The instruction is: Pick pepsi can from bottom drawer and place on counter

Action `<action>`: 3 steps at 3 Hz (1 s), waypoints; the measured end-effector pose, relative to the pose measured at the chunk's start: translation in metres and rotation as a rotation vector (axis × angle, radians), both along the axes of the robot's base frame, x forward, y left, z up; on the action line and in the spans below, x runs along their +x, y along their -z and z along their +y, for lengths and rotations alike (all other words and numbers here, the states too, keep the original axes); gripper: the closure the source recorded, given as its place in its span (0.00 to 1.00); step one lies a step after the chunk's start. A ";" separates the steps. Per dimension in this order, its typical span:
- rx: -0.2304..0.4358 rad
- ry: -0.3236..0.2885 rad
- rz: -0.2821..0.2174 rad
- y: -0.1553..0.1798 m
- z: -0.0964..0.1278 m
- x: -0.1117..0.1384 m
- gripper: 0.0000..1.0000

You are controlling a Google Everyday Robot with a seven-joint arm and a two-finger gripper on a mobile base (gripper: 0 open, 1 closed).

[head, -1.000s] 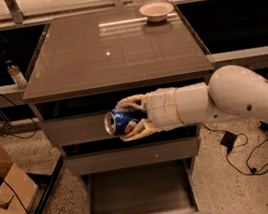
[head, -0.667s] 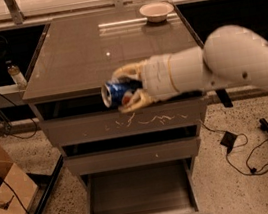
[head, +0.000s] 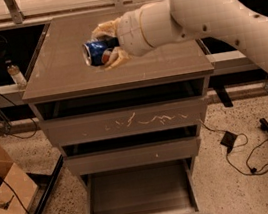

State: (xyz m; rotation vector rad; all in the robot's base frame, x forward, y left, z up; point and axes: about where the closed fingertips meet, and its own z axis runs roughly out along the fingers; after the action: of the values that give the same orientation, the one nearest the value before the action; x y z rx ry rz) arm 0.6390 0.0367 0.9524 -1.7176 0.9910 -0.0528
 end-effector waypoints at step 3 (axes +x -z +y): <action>0.004 0.098 0.071 0.017 0.005 0.140 0.59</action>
Offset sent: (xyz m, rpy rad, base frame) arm 0.1615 0.0110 -0.0051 0.0087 0.0484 -0.0955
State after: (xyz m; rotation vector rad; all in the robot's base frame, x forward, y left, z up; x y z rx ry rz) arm 0.7789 0.0421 0.9353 -1.6759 1.1268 -0.0535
